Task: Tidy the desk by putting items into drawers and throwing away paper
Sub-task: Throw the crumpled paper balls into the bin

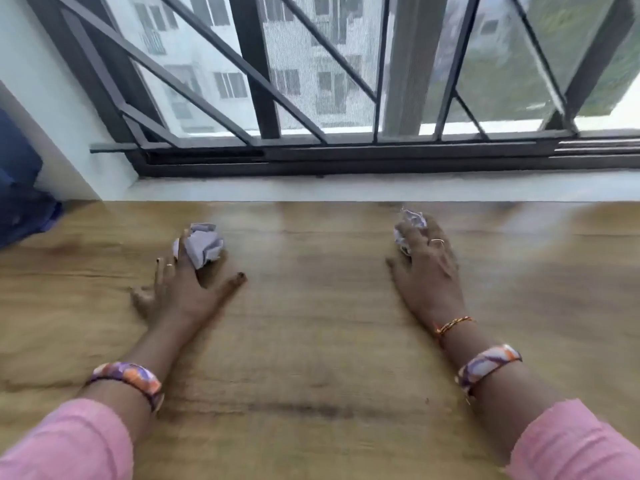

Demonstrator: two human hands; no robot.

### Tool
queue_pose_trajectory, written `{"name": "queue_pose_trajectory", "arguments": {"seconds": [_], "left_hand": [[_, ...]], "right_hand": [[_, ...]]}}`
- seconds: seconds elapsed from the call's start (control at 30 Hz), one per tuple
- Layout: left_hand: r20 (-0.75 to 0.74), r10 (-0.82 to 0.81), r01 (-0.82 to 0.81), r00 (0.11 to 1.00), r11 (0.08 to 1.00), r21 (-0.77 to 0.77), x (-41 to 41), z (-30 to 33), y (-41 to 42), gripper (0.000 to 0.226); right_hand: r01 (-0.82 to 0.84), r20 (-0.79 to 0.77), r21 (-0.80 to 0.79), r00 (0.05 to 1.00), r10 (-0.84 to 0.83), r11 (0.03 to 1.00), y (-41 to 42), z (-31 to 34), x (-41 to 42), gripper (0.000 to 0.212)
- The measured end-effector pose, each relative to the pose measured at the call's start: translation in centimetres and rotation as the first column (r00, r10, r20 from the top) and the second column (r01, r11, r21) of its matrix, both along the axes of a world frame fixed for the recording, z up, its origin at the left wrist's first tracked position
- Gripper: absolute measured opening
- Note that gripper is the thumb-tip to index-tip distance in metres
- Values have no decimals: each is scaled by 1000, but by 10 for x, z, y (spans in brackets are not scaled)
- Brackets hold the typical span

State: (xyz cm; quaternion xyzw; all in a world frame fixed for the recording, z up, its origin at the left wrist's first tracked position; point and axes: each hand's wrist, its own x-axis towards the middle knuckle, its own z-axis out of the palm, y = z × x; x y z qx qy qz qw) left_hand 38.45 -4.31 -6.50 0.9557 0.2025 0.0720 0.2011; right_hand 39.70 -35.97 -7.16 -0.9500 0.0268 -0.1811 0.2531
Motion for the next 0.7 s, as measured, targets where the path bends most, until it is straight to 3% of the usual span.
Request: {"name": "queue_pose_trajectory", "arguments": {"seconds": [0.13,0.23,0.37,0.5,0.7], "left_hand": [[98,19,-27,995,997,76,3,-4,1,69],[174,21,-29,985,999,40,3,-4,0,51],[224,-2,4,974,1000,-10,1,-4,2,44],[258,-124,149,958,986,-78,-7,-3,4,47],[213,-251,289,944,942,-171,-57,-3,6,52]], "right_hand": [[-9,12,20,1000,9,1000,3,-1,-2,41],[-3,21,23,1000,3,1000,5,1,-5,41],[13,14,25,1000,-13,1000,8,2,-5,40],[14,-12,20,1000,-14,1000,13,6,-13,36],[-135,-24,32,991,135,990,39,8,-63,34]]}}
